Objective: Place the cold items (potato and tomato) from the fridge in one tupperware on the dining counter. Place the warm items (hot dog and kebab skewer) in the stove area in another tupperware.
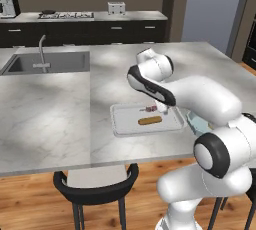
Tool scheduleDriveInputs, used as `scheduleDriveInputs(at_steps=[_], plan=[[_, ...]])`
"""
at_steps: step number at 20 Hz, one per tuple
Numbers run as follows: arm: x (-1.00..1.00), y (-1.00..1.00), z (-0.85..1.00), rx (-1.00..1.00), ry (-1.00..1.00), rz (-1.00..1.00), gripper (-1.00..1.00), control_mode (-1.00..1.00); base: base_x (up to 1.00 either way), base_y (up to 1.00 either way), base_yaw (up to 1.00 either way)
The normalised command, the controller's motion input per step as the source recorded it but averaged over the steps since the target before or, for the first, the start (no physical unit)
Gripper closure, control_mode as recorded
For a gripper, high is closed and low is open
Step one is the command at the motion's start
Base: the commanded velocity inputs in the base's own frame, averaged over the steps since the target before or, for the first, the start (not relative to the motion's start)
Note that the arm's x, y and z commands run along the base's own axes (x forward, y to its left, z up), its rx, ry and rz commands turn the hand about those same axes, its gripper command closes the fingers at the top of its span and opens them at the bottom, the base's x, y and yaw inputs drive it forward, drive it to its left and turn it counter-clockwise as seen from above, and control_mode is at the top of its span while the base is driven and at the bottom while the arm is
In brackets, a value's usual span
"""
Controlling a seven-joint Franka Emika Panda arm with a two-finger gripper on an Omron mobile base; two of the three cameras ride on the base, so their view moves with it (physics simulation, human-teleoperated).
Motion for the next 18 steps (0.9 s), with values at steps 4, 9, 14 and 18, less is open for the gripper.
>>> scheduleDriveInputs(at_steps=[4, 9, 14, 18], plan=[[0.57, -0.16, -0.44, 0.12, 0.00, 0.89, 1.00, -1.00, 0.00, 0.00, 0.00], [0.62, -0.19, -0.35, 0.30, 0.00, 0.71, 1.00, -1.00, 0.00, 0.00, 0.00], [0.42, -0.11, -0.35, 0.32, -0.03, 0.20, 1.00, -1.00, 0.00, 0.00, 0.00], [0.33, 0.00, -0.38, 0.08, -0.15, -0.01, 1.00, -1.00, 0.00, 0.00, 0.00]])
